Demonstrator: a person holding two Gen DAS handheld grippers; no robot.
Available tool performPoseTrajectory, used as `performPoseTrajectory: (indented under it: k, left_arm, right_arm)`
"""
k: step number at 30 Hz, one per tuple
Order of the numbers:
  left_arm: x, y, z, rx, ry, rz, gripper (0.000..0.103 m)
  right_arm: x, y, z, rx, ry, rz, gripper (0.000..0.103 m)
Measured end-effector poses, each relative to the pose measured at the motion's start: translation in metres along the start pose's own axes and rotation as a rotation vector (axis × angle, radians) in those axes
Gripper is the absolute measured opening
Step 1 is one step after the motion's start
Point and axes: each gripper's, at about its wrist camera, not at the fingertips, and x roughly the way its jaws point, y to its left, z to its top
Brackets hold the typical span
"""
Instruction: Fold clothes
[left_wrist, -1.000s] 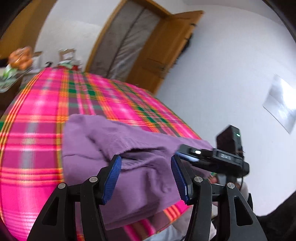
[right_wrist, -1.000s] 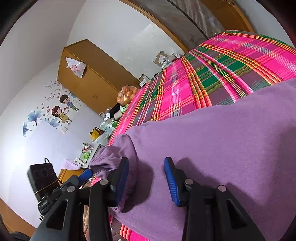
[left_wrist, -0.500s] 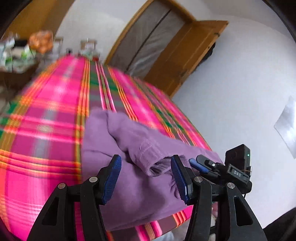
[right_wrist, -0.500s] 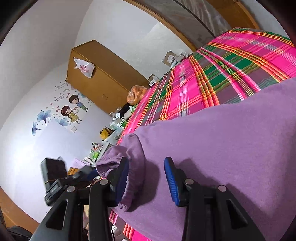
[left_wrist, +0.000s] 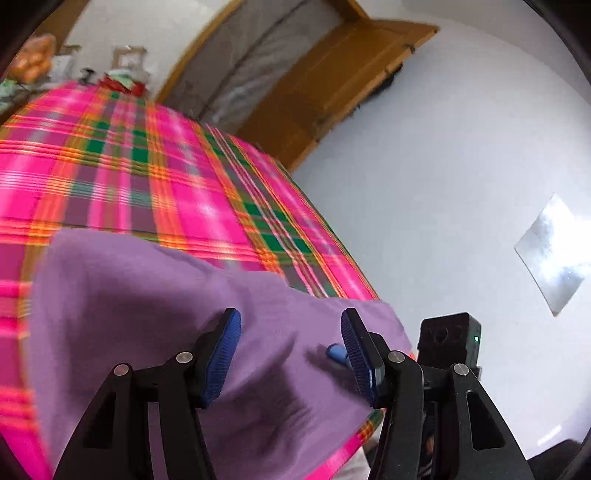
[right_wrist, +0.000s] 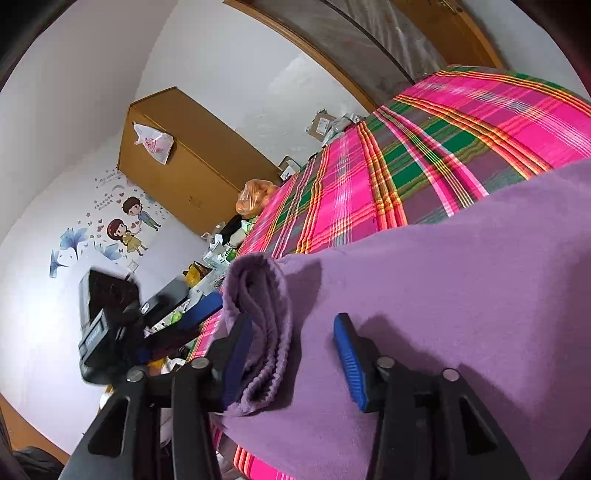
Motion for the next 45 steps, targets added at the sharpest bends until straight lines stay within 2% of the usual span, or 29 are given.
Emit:
performPoseTrajectory:
  k: [4,7,9,11,16,18,22,23,24,25,28,32,34,36,38,40,44,45]
  left_arm:
    - [-0.047,0.023,-0.011,0.007,-0.111,0.173,0.058]
    - [-0.068,0.045,-0.025,-0.007,-0.142,0.284,0.058]
    - [-0.071,0.060,-0.033,-0.040,-0.129,0.301,0.058]
    - [-0.071,0.071,-0.040,-0.061,-0.106,0.300,0.058]
    - [-0.061,0.067,-0.058,-0.018,-0.061,0.279,0.058]
    - [-0.060,0.061,-0.069,0.021,-0.060,0.290,0.058]
    - [-0.063,0.060,-0.072,0.034,-0.061,0.271,0.058]
    - [-0.064,0.061,-0.074,0.035,-0.065,0.267,0.058]
    - [-0.065,0.061,-0.075,0.037,-0.068,0.265,0.058]
    - [-0.065,0.060,-0.076,0.045,-0.070,0.267,0.058]
    - [-0.064,0.057,-0.078,0.072,-0.068,0.277,0.058]
    - [-0.064,0.057,-0.080,0.103,-0.063,0.274,0.058]
    - [-0.065,0.057,-0.080,0.105,-0.061,0.265,0.058]
    - [-0.066,0.059,-0.080,0.100,-0.058,0.250,0.058]
    - [-0.070,0.059,-0.083,0.094,-0.050,0.233,0.057]
    - [-0.074,0.058,-0.087,0.089,-0.040,0.214,0.052]
    - [-0.081,0.058,-0.098,0.075,-0.031,0.168,0.045]
    - [-0.081,0.059,-0.099,0.070,-0.029,0.164,0.038]
  right_arm:
    - [0.017,0.008,0.005,-0.028,0.032,0.001,0.056]
    - [0.031,0.016,0.008,-0.068,0.059,-0.016,0.063]
    - [0.041,0.024,0.010,-0.119,0.073,-0.047,0.064]
    - [0.047,0.027,0.011,-0.142,0.092,-0.055,0.066]
    - [0.052,0.030,0.021,-0.139,0.103,-0.055,0.069]
    - [0.058,0.030,0.025,-0.128,0.117,-0.049,0.069]
    - [0.081,0.036,0.037,-0.078,0.147,-0.001,0.067]
    - [0.086,0.037,0.039,-0.074,0.157,-0.017,0.062]
    - [0.092,0.038,0.041,-0.072,0.167,-0.036,0.032]
    - [0.094,0.035,0.043,-0.049,0.165,-0.046,0.013]
    - [0.089,0.023,0.045,0.027,0.129,-0.042,0.013]
    - [0.086,0.008,0.044,0.083,0.128,-0.057,0.013]
    - [0.085,0.001,0.043,0.111,0.129,-0.065,0.020]
    - [0.084,-0.007,0.043,0.139,0.130,-0.073,0.021]
    - [0.082,-0.010,0.042,0.146,0.133,-0.069,0.029]
    - [0.077,-0.005,0.037,0.116,0.146,-0.057,0.037]
    - [0.067,0.003,0.027,0.059,0.171,-0.051,0.040]
    - [0.064,0.004,0.025,0.050,0.176,-0.050,0.040]
